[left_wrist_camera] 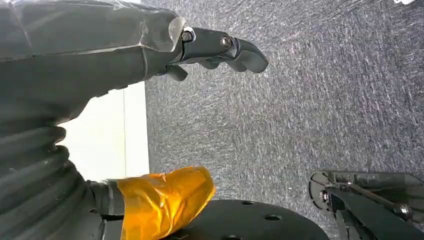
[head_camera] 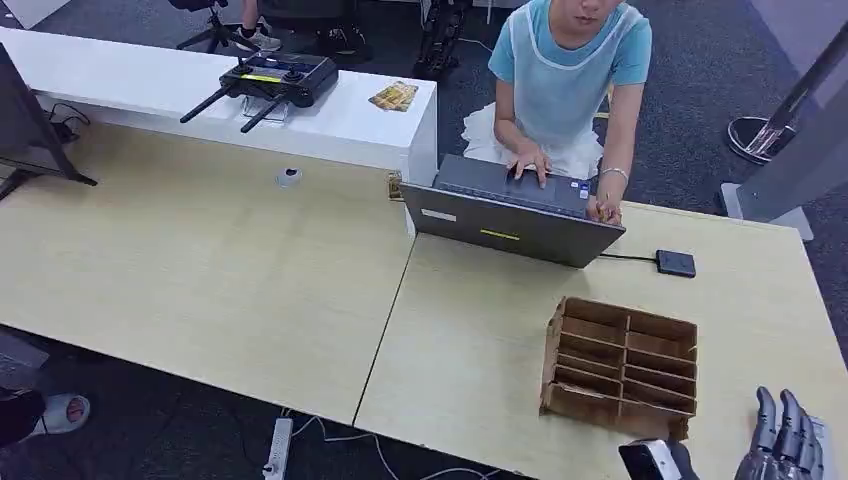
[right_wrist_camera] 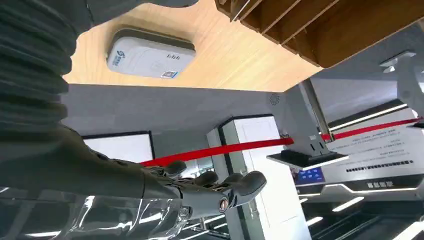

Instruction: Pass the card to the sensor for recognition and then transmit it.

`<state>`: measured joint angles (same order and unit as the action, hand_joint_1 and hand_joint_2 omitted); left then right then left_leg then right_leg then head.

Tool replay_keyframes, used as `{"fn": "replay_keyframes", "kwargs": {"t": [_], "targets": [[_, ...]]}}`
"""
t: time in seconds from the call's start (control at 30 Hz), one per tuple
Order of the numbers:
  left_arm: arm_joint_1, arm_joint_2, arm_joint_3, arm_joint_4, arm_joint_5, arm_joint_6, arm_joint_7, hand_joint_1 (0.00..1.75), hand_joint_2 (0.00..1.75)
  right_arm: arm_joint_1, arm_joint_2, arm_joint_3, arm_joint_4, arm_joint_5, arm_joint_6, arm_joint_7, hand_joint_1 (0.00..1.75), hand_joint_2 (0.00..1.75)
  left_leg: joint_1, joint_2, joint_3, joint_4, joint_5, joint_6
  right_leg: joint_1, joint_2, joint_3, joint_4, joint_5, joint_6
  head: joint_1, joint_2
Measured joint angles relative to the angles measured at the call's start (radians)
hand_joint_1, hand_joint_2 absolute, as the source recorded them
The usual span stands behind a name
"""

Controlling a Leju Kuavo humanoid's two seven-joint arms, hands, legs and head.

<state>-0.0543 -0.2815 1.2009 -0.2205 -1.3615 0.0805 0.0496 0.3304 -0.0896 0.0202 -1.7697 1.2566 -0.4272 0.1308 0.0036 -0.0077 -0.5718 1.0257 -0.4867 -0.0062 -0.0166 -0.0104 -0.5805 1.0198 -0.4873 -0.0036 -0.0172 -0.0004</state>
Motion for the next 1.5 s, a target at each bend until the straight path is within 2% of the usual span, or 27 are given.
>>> {"fn": "replay_keyframes", "kwargs": {"t": [0.43, 0.53, 0.67, 0.97, 1.5], "targets": [[0.000, 0.000, 0.000, 0.000, -0.018, -0.003, 0.002, 0.00, 1.75, -0.031, 0.000, -0.003, 0.063, 0.032, 0.000, -0.013, 0.00, 1.75, 0.000, 0.000, 0.000, 0.000, 0.000, 0.000, 0.000, 0.000, 0.000, 0.000, 0.000, 0.000, 0.000, 0.000], [-0.001, 0.001, 0.000, 0.000, -0.021, -0.006, 0.002, 0.00, 1.75, -0.042, -0.002, -0.001, 0.082, -0.023, 0.032, -0.043, 0.00, 1.75, 0.000, 0.000, 0.000, 0.000, 0.000, 0.000, 0.000, 0.000, 0.000, 0.000, 0.000, 0.000, 0.000, 0.000], [-0.001, 0.001, 0.000, 0.000, -0.027, -0.009, 0.002, 0.00, 1.75, -0.055, -0.008, 0.003, 0.103, -0.041, 0.040, -0.058, 0.00, 1.75, 0.000, 0.000, 0.000, 0.000, 0.000, 0.000, 0.000, 0.000, 0.000, 0.000, 0.000, 0.000, 0.000, 0.000], [-0.001, 0.002, 0.000, 0.000, -0.036, -0.013, 0.002, 0.00, 1.75, -0.074, -0.025, 0.014, 0.140, -0.051, 0.048, -0.064, 0.00, 1.75, 0.000, 0.000, 0.000, 0.000, 0.000, 0.000, 0.000, 0.000, 0.000, 0.000, 0.000, 0.000, 0.000, 0.000], [-0.001, 0.005, -0.001, 0.000, -0.045, -0.015, 0.002, 0.00, 1.75, -0.105, -0.026, 0.014, 0.187, -0.071, 0.052, -0.065, 0.00, 1.75, 0.000, 0.000, 0.000, 0.000, 0.000, 0.000, 0.000, 0.000, 0.000, 0.000, 0.000, 0.000, 0.000, 0.000]]}}
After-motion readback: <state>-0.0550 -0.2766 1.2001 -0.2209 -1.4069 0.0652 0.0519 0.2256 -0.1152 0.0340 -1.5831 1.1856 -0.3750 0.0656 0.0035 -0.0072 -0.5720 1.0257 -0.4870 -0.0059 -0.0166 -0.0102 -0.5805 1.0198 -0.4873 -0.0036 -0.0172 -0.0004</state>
